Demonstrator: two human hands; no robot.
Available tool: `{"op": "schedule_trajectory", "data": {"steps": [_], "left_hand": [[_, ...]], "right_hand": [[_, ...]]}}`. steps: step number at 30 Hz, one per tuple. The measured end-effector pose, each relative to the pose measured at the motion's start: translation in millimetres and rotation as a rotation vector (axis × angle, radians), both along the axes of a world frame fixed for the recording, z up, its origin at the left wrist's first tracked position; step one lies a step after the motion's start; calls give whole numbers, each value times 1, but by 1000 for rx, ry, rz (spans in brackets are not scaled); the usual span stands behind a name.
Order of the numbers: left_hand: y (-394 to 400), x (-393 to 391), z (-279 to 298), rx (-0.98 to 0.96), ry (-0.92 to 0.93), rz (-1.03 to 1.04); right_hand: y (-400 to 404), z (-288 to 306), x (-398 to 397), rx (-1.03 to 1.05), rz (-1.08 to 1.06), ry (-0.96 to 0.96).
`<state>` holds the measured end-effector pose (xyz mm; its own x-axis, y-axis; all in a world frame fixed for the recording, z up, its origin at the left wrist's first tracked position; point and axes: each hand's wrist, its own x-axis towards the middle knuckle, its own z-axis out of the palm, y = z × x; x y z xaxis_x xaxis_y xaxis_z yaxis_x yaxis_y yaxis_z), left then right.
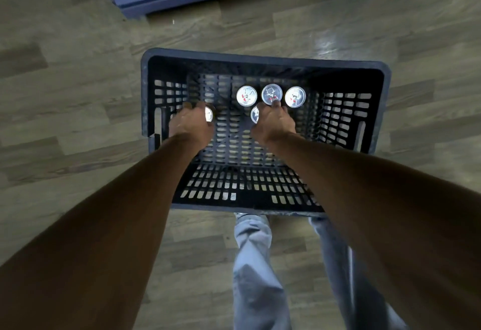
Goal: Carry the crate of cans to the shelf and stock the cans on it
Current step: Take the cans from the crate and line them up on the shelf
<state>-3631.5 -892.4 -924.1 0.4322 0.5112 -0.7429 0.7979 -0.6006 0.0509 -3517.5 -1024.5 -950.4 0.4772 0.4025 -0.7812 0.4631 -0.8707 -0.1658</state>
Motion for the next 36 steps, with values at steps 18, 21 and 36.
{"op": "schedule_trajectory", "data": {"steps": [18,21,36], "left_hand": [[-29,-12,-63,-88,-93,129],[-29,-22,-59,-85,-57,109],[-6,23,43,-119,-72,157]], "right_hand": [[14,-118,-30,-245,159,13],[11,-110,-34,-201,234,-37],[33,41,10,49,380,-68]]}}
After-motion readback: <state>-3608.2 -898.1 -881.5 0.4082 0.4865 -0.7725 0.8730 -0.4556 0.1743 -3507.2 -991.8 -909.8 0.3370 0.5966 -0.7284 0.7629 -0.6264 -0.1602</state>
